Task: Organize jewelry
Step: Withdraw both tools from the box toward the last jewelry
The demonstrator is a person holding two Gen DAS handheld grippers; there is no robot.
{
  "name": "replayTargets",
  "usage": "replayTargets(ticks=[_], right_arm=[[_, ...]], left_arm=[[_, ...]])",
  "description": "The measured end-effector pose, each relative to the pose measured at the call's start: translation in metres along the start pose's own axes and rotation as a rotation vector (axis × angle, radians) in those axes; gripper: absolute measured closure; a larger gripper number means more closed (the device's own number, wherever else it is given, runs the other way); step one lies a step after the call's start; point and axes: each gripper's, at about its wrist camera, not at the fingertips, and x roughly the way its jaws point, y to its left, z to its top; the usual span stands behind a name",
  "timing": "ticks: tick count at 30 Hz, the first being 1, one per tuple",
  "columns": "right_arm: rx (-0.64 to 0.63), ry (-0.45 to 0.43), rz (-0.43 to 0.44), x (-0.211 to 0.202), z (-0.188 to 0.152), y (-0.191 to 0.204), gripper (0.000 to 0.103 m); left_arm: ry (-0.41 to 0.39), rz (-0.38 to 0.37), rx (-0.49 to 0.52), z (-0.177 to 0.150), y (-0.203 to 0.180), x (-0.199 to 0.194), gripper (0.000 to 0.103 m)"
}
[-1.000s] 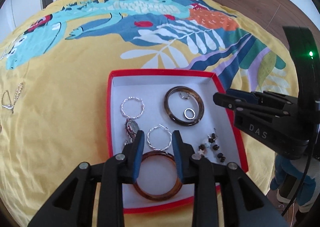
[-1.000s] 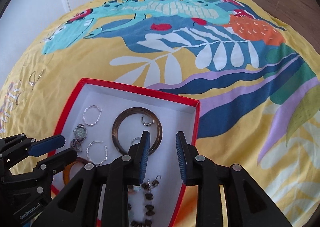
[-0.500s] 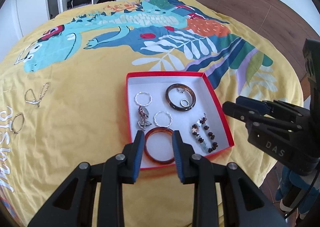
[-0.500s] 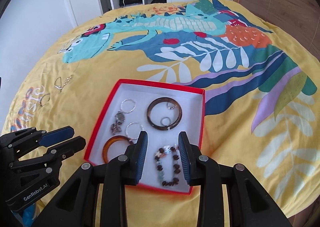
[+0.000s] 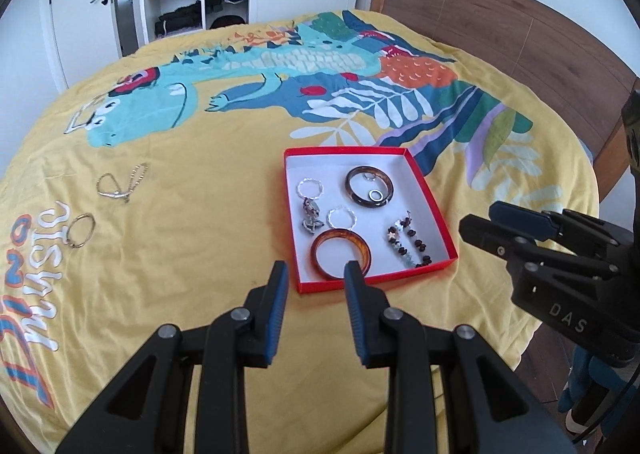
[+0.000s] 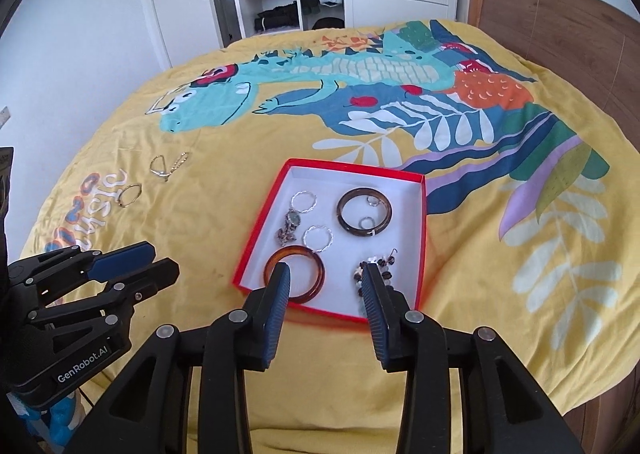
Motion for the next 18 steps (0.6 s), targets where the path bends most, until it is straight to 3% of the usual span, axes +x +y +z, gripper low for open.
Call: replayTargets(ticks=[3,5,18], right_arm=[[0.002,-0.016,0.000,-0.012,-0.007,0.004,0.061],[0.005,-0.025,0.004,-0.020,-0.012,0.006,0.060],[0.005,-0.070,0.058,-0.053,-0.040,0.035,0.055]], left_arm=[[-0.038,0.045,-0.003,-0.007,0.001,-0.019,0.075],[-0.064,0.074,-0.001,-0.011,0.002,-0.030,0.066],[-0.188,0.188,-0.022,-0.038,0.021,-0.095,0.064]])
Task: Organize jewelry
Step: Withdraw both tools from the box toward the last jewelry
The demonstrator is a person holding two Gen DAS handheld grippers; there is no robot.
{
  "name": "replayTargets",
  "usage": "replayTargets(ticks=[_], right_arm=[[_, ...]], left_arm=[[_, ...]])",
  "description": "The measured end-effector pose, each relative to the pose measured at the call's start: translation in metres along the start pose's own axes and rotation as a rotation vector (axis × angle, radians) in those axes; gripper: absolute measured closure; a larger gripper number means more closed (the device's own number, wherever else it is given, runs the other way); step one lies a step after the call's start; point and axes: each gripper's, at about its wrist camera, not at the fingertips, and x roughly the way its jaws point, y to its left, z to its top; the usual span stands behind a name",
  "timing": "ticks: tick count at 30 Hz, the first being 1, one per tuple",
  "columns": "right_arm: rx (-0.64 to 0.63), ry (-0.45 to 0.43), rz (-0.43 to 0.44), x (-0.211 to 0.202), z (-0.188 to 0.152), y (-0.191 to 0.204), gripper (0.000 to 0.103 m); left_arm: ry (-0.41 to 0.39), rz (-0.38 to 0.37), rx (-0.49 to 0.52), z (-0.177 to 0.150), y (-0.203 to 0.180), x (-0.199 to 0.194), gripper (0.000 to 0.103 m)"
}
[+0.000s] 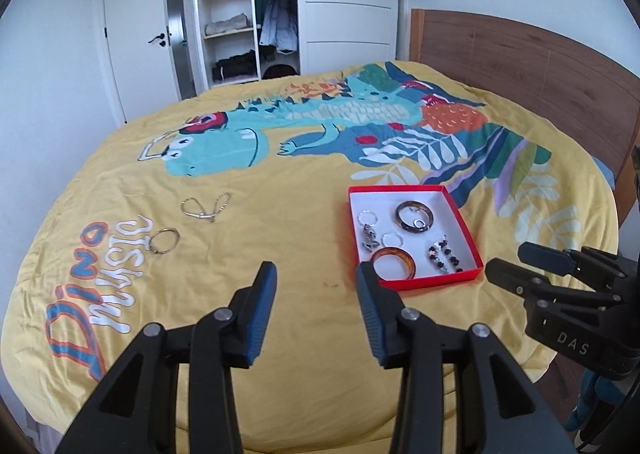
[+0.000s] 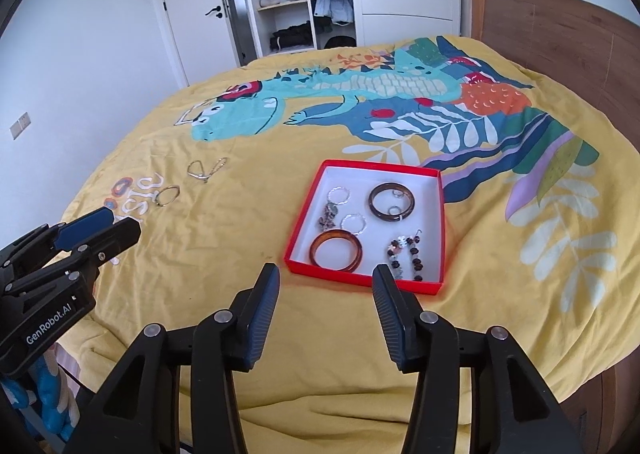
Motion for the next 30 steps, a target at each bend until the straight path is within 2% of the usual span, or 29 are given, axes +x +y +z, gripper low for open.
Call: replayTargets(ticks=[10,30], right_arm=[[-0.044,-0.006,0.037,-0.003,-0.003,0.030,0.054],[-0.107,0.045,0.113,0.039,0.008,0.075,0.053]], left_arm=[[-0.012,0.053,-0.025,-0.011,0.027,-0.014,0.063],[0.042,0.099,-0.090,-0.020,0.079,0.018,0.063]])
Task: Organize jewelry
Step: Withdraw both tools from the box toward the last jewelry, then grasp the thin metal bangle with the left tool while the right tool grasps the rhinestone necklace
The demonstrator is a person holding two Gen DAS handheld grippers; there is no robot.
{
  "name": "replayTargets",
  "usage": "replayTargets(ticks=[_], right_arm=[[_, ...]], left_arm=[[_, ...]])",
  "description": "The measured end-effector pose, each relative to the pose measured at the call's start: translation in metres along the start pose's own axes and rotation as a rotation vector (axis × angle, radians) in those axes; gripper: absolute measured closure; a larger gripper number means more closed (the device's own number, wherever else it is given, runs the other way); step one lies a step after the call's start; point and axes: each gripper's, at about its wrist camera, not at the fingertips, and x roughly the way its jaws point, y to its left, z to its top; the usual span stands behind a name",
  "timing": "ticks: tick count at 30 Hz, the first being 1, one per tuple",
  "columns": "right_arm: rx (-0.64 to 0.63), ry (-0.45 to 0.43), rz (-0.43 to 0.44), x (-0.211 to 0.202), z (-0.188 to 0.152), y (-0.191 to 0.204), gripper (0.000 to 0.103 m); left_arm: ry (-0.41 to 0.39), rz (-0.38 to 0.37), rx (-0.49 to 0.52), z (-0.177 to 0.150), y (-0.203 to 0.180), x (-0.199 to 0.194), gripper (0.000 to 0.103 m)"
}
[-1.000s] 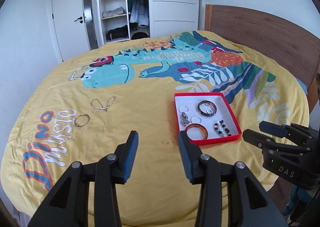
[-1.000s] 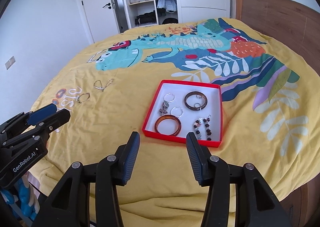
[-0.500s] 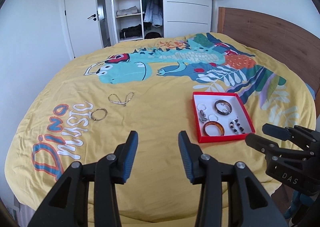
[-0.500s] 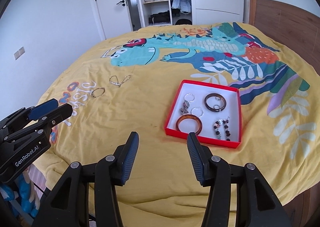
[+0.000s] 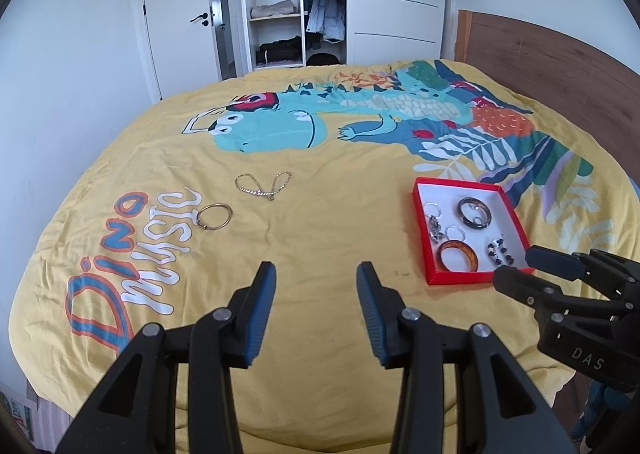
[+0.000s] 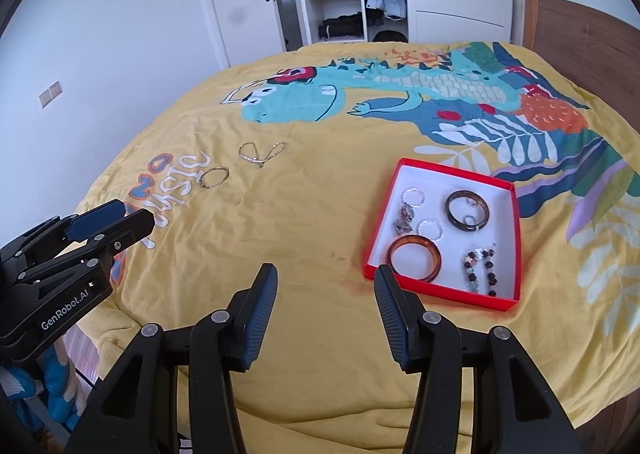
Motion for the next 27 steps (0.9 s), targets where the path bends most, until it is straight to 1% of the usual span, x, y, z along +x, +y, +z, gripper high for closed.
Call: replayTargets(ticks=[8,21,23,27], right_arm=[[-0.021,0.040,0.047,0.038,0.011,0.014,0.053],[-0.038,0.146,0.121,0.131,0.030,0.024,0.053],[-0.053,0.158,0.131,0.145,0.036,0.027,0.053],[-0.095,0.169,0.152,0.178,0.056,0.038,0.053]], left_arm=[[0.081,0.015,-0.061,-0.004,0.027,0.042,0.063],[0.195,0.056,-0.139,-0.008,0.071,0.125,0.063],[0.205,0.062,-0.157,-0.006,0.082,0.139,0.063],[0.222,0.082,-0.218,-0.001,0.116,0.169,0.063]])
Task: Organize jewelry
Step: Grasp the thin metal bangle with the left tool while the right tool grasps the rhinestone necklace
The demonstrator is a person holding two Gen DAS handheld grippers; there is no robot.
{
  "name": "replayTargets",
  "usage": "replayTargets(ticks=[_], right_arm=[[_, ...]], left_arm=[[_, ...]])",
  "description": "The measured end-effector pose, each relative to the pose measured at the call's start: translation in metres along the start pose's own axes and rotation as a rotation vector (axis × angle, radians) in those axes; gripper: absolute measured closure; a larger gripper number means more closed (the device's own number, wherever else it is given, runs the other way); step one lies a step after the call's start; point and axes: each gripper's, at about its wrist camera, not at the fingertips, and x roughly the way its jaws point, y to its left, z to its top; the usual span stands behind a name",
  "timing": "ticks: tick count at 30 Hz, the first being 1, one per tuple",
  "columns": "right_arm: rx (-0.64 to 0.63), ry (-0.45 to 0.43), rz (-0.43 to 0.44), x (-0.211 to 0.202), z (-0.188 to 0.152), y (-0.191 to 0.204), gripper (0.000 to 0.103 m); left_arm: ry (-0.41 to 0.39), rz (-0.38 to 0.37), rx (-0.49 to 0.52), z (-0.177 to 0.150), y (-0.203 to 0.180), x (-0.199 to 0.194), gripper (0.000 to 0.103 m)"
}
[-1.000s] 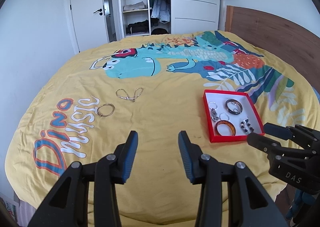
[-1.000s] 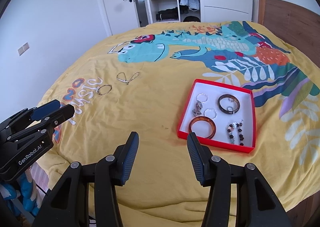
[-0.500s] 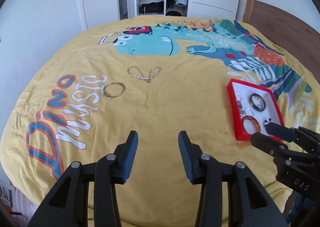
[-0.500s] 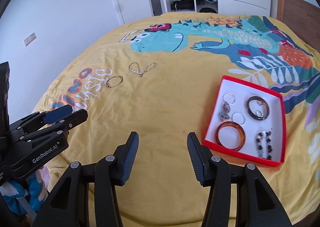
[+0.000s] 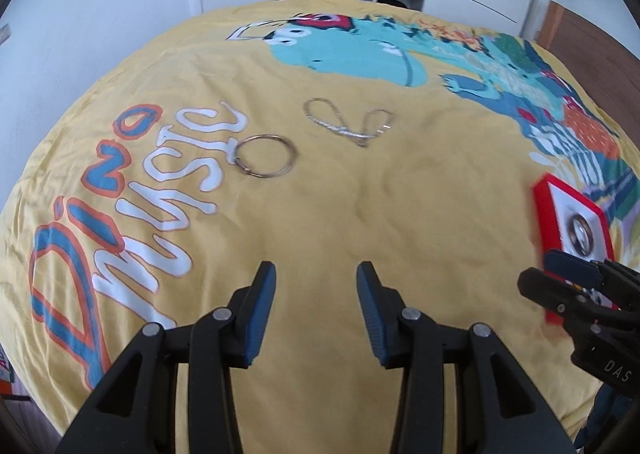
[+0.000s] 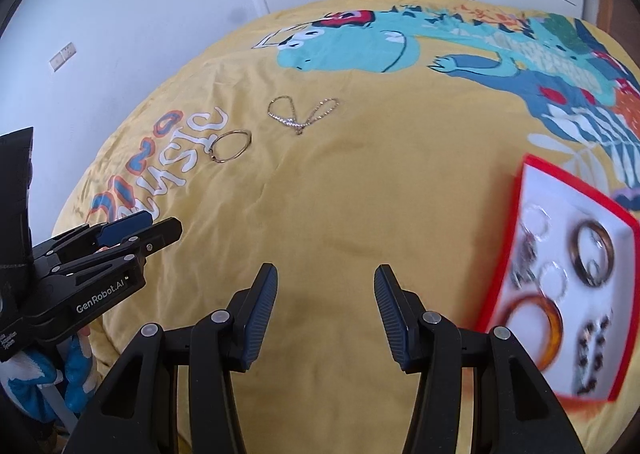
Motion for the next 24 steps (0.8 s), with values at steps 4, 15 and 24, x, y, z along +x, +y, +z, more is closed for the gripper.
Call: replayTargets(ticks=[4,15,24], right_arm=[[-0.034,0.000,0.022,0.035,0.032,0.005,0.053],[-0.006,0.004,0.080,0.132,0.098,0.009,0.050],[0.077,-0.012,0.098,0.179,0.127,-0.003,0.050]], left_arm=[[-0.003,0.010,-0.077,0.024,0.037,0.029,0.063],[0.064,-0.061,-0.210,0.074,0.091,0.115,0.063],[0.092,-0.033,-0.152,0.098,0.086,0.158,0.064]])
